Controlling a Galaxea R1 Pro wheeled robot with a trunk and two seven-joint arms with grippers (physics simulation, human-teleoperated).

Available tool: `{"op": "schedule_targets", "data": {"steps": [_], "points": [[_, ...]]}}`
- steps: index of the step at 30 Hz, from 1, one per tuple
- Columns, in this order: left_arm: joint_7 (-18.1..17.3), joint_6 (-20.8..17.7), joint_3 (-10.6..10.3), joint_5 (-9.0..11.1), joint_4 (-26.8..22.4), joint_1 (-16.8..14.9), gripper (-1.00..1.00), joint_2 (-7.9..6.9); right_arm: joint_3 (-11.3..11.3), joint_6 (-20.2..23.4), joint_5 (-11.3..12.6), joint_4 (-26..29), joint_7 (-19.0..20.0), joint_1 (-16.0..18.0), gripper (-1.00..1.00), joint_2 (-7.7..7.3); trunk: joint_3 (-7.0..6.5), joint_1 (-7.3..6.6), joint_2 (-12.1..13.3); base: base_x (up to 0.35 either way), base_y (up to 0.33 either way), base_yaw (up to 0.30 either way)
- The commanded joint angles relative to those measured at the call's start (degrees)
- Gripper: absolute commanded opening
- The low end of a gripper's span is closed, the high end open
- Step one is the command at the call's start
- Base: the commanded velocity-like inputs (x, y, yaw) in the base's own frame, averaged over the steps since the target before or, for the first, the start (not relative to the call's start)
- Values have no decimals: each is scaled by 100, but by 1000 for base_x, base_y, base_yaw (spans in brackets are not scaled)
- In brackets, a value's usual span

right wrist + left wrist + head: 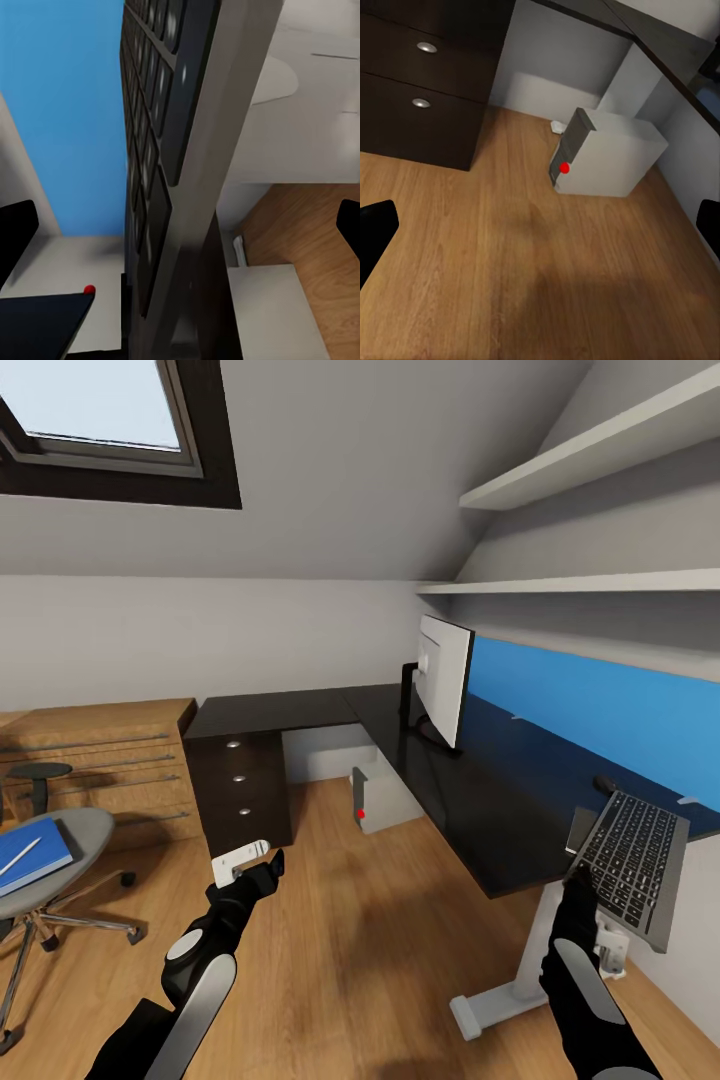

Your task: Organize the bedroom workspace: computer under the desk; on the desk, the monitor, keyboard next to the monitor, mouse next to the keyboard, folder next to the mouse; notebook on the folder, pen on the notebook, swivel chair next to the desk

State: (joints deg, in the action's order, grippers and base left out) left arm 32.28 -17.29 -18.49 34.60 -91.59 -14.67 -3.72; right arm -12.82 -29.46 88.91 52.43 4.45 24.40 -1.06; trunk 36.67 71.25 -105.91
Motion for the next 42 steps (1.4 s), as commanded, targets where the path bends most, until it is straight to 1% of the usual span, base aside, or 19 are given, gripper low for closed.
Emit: {"op": "schedule_targets", "data": {"steps": [1, 4, 8, 11, 18, 24, 33, 34, 42], "points": [[48, -12, -11, 36, -8, -5, 100, -6, 1, -19, 62, -1, 47, 4, 100, -2, 6, -1, -3, 0, 0, 0], [47, -12, -13, 33, -8, -6, 100, -6, -8, -30, 77, 3, 43, 4, 100, -52, 6, -1, -3, 0, 0, 0], [46, -12, -11, 34, -8, -6, 100, -6, -14, -32, 81, 4, 40, 4, 100, -81, 6, -1, -3, 0, 0, 0], [47, -12, -9, 32, -8, -6, 100, -6, -61, -33, 87, 4, 37, 4, 100, -120, 6, -1, -3, 0, 0, 0], [45, -12, -12, 30, -8, -8, 100, -6, -166, -26, 91, 4, 31, 4, 100, -159, 6, -1, -3, 0, 0, 0], [43, -12, -13, 29, -8, -7, 100, -6, -199, -26, 92, 4, 30, 4, 100, -215, 6, -1, -3, 0, 0, 0], [42, -12, -10, 29, -8, -7, 100, -6, -261, -25, 92, 4, 23, 4, 100, -245, 6, -1, -3, 0, 0, 0], [42, -12, -11, 29, -8, -7, 100, -6, -260, -25, 92, 4, 22, 4, -100, -245, 6, -1, -3, 0, 0, 0], [45, -12, -13, 32, -8, -7, 100, -6, -260, -25, 92, 12, 22, 4, -100, -254, 6, -1, -3, 0, 0, 0]]}}
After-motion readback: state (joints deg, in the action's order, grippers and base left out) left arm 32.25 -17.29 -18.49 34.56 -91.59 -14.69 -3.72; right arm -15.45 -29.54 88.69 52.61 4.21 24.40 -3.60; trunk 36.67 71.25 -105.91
